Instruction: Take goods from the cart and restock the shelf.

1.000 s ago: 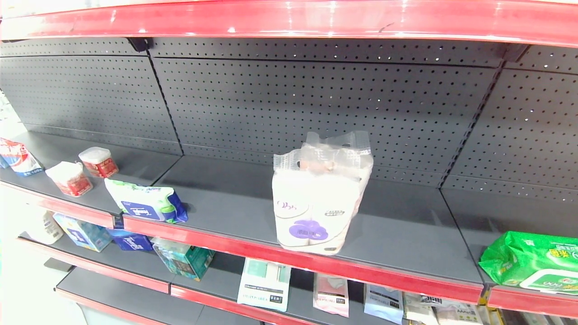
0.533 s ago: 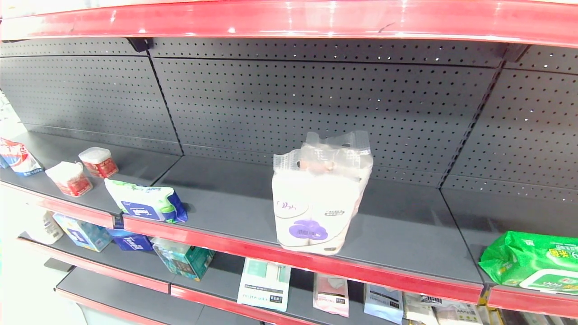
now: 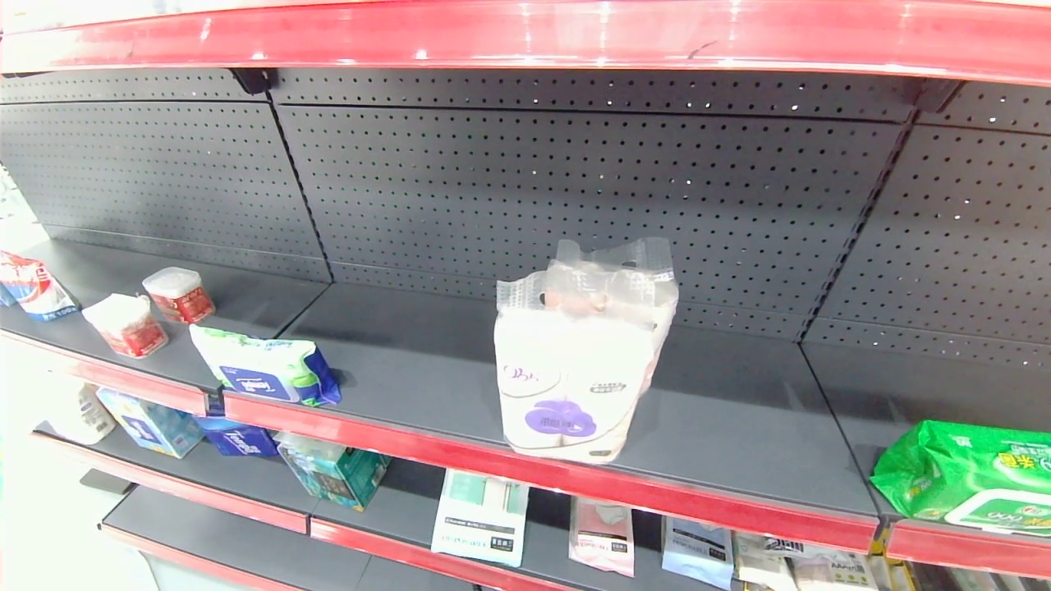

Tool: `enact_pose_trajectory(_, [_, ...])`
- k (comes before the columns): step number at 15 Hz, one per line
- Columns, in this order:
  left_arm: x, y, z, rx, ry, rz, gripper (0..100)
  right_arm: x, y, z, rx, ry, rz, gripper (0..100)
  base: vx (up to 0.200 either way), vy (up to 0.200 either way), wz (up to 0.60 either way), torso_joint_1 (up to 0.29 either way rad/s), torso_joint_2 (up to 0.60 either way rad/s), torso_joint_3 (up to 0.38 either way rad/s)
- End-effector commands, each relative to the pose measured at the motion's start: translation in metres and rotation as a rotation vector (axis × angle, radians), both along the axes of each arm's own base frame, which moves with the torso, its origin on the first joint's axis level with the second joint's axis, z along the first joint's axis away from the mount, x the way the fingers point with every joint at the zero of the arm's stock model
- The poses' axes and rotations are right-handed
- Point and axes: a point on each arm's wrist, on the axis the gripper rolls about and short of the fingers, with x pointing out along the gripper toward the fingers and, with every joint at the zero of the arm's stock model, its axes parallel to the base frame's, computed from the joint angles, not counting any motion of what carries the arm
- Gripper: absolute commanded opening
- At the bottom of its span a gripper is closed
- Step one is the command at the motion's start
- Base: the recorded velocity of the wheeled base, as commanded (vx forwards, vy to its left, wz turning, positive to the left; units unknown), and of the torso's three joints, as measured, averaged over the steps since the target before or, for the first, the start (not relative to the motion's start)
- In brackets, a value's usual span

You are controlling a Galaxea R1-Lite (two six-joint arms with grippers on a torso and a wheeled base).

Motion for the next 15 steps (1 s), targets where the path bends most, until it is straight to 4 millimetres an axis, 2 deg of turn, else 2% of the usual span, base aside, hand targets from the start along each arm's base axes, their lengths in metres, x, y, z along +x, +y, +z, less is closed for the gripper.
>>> enact_pose_trajectory(1, [0.0,-0.0002,0.0,0.0,0.0,0.012,100,0.0001,0.0,0.0,0.0,0.0,0.0,100,0.0,0.0,0.0,0.0,0.0,0.0])
enact_pose_trajectory(4, [-0.0074,-0.0016,-0.0016,-0.004,-0.097,0.1,100,0.0001,0.0,0.0,0.0,0.0,0.0,100,0.0,0.0,0.0,0.0,0.0,0.0])
enact_pose_trajectory(15, [-0.0074,-0.0016,-0.0018,-0.004,-0.095,0.1,100,0.0001,0.0,0.0,0.0,0.0,0.002,100,0.0,0.0,0.0,0.0,0.0,0.0])
